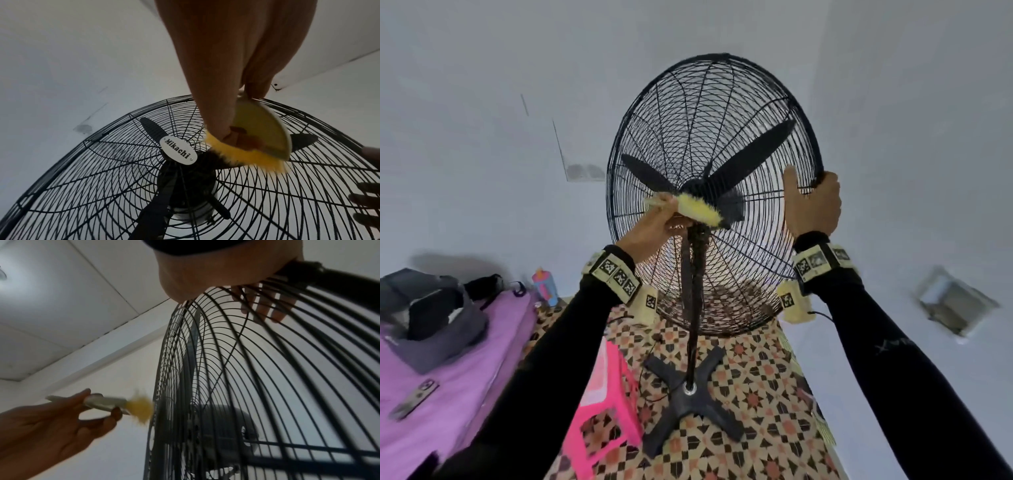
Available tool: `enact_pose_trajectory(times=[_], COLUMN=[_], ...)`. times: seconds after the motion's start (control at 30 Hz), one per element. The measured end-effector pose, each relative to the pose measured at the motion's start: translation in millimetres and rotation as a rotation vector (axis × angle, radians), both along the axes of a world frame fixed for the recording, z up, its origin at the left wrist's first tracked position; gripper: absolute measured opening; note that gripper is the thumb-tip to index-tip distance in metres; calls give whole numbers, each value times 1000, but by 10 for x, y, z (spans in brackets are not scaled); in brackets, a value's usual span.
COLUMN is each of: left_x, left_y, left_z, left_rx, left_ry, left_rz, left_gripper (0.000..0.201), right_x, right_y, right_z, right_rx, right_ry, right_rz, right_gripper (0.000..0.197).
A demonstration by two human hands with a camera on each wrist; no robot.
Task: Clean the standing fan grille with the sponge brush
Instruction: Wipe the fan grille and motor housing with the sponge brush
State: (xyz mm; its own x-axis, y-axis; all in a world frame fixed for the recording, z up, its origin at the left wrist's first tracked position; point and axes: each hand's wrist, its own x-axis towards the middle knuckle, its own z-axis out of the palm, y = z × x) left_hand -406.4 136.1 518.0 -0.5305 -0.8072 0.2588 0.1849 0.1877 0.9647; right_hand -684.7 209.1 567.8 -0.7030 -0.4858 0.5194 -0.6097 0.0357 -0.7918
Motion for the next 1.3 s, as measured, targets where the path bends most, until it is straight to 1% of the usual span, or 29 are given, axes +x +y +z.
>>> enact_pose_trajectory(times=[0.07,0.1,0.13,0.2,0.23,0.3,0.33,0.37,0.4,0.43,0.47,0.5,0.53,0.63,0.7,0.87,0.97,1.03,1.13,1.2,1.3], left_x=[10,0,6,46,82,163,195,219,226,227,232,251,274,349,330,166,155,143,83,57,35], left_y=[-121,-172,-221,-313,-352,-434,-484,-501,-526,-537,-558,-586,-606,-645,-606,-369,-303,-293,-237,-199,-143], left_z=[-73,-150,-241,-457,-533,-620,-626,-589,-555,-499,-452,-406,-358,-277,-299,-511,-491,-404,-285,-265,-288], left_rx=[-52,-104,-168,-293,-321,-380,-509,-691,-885,-1056,-1165,-1203,-1208,-1090,-1058,-1019,-974,-923,-982,-958,-901], left_ry=[77,66,29,-111,-188,-269,-322,-394,-475,-545,-584,-594,-567,-423,-360,-434,-565,-629,-686,-709,-767], left_rz=[75,133,171,193,205,250,310,363,384,367,334,307,302,383,396,271,251,293,450,538,526], left_gripper=[19,25,29,32,35,41,41,40,40,42,46,48,50,47,47,54,53,48,44,41,42], right_x=[37,35,25,-9,-25,-30,-18,-7,-1,-2,-10,-9,7,138,240,289,291,282,241,225,211], right_y=[-9,-12,-13,-4,1,7,2,-7,-11,-14,-15,-14,-16,-49,-79,-145,-143,-133,-107,-98,-104], right_z=[-50,-72,-87,-112,-115,-133,-139,-141,-142,-142,-143,-146,-153,-204,-228,-203,-241,-295,-344,-357,-383], right_rx=[-16,-26,-25,-9,-9,-15,-17,-19,-17,-14,-11,-7,-6,24,28,79,64,33,-12,-29,-47], right_ry=[30,33,31,39,45,57,64,71,79,87,94,98,98,77,48,-25,-34,-19,-15,-15,6], right_rz=[-48,-67,-81,-96,-102,-116,-123,-131,-139,-145,-154,-165,-184,-279,-341,-412,-407,-397,-394,-390,-388], right_gripper=[69,69,68,65,63,64,65,67,67,68,69,70,72,85,88,91,90,86,85,83,80])
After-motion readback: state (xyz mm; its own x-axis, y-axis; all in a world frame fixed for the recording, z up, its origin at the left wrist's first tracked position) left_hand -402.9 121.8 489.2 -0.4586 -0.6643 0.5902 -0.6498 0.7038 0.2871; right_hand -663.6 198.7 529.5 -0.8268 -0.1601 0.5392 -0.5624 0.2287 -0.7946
